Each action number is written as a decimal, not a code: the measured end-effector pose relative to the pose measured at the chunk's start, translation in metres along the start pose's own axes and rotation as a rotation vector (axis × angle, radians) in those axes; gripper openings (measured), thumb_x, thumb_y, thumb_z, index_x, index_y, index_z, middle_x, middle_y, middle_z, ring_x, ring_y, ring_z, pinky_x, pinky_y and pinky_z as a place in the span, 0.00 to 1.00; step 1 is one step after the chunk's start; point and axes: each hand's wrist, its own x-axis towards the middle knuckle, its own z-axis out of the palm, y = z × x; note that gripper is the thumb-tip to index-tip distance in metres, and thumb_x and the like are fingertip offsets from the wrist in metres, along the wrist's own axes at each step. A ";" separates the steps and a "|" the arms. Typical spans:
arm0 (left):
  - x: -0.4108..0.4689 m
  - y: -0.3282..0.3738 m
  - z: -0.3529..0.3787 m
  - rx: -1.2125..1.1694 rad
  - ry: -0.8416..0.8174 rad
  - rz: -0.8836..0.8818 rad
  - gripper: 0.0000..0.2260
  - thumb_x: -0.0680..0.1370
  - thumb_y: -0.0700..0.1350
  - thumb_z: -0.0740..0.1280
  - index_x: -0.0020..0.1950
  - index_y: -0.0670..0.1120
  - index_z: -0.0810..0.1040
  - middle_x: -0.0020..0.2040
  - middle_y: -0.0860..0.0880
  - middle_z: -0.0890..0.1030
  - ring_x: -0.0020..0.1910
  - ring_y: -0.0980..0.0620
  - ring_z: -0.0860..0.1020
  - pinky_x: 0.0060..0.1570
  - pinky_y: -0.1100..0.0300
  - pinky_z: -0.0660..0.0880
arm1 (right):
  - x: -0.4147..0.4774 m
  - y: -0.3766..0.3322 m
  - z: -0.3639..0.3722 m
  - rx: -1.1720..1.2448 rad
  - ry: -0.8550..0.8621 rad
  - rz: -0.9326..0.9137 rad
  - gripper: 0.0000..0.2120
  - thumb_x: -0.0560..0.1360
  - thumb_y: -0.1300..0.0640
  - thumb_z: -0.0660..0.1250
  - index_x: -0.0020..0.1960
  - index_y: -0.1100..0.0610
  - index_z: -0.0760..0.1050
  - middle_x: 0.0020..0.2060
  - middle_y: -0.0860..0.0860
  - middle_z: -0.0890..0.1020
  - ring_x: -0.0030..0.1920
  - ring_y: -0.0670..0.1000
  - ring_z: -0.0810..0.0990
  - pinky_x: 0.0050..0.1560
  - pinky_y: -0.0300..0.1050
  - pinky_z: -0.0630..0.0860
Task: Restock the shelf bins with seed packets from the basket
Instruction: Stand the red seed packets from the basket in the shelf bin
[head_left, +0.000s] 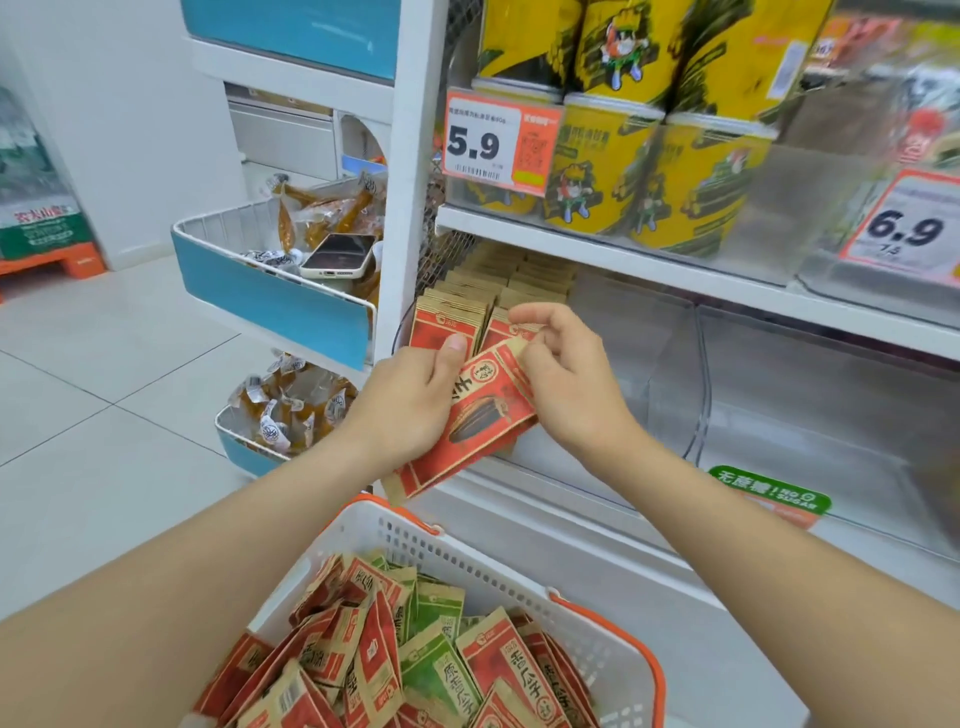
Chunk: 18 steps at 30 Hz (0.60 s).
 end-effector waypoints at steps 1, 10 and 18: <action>0.000 0.001 0.002 0.033 0.043 0.030 0.32 0.87 0.63 0.48 0.36 0.45 0.77 0.36 0.48 0.83 0.39 0.47 0.83 0.48 0.45 0.80 | 0.000 -0.004 -0.002 0.109 -0.036 0.123 0.18 0.80 0.69 0.55 0.60 0.56 0.79 0.38 0.49 0.83 0.33 0.46 0.83 0.34 0.44 0.79; -0.008 0.022 0.016 0.709 0.114 0.354 0.18 0.87 0.57 0.47 0.50 0.53 0.73 0.42 0.50 0.83 0.44 0.43 0.83 0.35 0.52 0.69 | -0.017 -0.005 -0.018 -0.679 -0.358 -0.144 0.09 0.68 0.51 0.59 0.40 0.52 0.76 0.30 0.48 0.80 0.36 0.53 0.78 0.42 0.54 0.80; 0.001 0.022 0.017 0.471 0.471 0.461 0.12 0.86 0.47 0.59 0.67 0.44 0.72 0.65 0.43 0.73 0.62 0.42 0.70 0.64 0.48 0.68 | -0.010 -0.008 -0.029 -0.470 -0.182 -0.029 0.08 0.76 0.54 0.64 0.43 0.45 0.79 0.34 0.45 0.83 0.37 0.45 0.80 0.38 0.43 0.75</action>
